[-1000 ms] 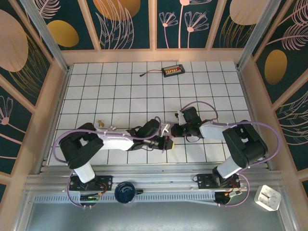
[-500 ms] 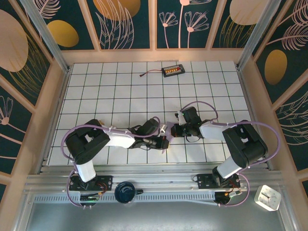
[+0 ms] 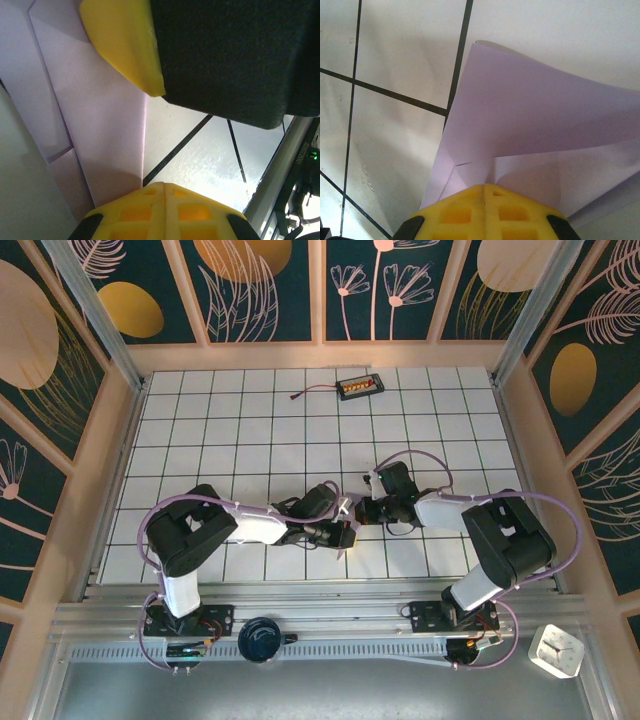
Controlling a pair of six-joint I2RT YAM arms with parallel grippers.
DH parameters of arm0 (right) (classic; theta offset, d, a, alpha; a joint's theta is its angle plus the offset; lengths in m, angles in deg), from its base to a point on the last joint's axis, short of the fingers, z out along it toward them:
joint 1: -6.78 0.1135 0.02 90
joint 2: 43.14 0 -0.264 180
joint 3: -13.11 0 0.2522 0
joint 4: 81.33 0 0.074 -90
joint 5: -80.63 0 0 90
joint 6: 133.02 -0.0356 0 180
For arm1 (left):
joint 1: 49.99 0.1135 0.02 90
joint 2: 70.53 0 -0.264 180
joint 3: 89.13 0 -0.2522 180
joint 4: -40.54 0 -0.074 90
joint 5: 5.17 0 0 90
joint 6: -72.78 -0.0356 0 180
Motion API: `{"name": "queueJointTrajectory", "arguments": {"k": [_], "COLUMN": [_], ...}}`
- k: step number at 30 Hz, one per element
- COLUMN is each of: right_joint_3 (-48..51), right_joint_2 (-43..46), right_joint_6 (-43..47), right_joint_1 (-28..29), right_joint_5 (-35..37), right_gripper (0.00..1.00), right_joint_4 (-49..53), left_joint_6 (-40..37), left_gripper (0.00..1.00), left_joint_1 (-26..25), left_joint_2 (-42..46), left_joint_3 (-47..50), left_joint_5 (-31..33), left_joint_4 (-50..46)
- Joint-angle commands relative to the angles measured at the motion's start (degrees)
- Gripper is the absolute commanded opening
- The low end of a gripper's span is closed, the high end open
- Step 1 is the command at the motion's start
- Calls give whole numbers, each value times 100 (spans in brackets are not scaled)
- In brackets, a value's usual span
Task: Fold a paper plane with a square sheet of paper (pick it up from the middle)
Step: Fold the wing for the fifth time at the center of the table.
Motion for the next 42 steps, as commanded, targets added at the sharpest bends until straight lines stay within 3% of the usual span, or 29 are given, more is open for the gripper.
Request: {"name": "queueJointTrajectory", "arguments": {"k": [1,21,27,30,35,42], "right_joint_3": [104,11,9,9,18,15], "right_joint_2": [-306,-464,-472,-459,-462,-450], "right_joint_6": [29,3,21,20,16,25], "right_joint_1": [-49,-47,-45,-47,-44,-49], "right_joint_5": [479,508,508,508,499,491], "right_gripper": [0,0,0,0,0,0], "right_joint_4": [458,556,559,552,544,529], "left_joint_6": [-50,139,-274,-201,99,38], "left_gripper": [0,0,0,0,0,0], "left_joint_1": [37,-151,-170,-162,-138,119], "left_joint_2": [-9,627,1160,1359,1196,709], "left_joint_3": [238,1250,1045,892,696,496], "left_joint_5": [2,-250,-91,-76,-38,-35], "left_joint_4": [-206,-491,-996,-708,-97,-98]}}
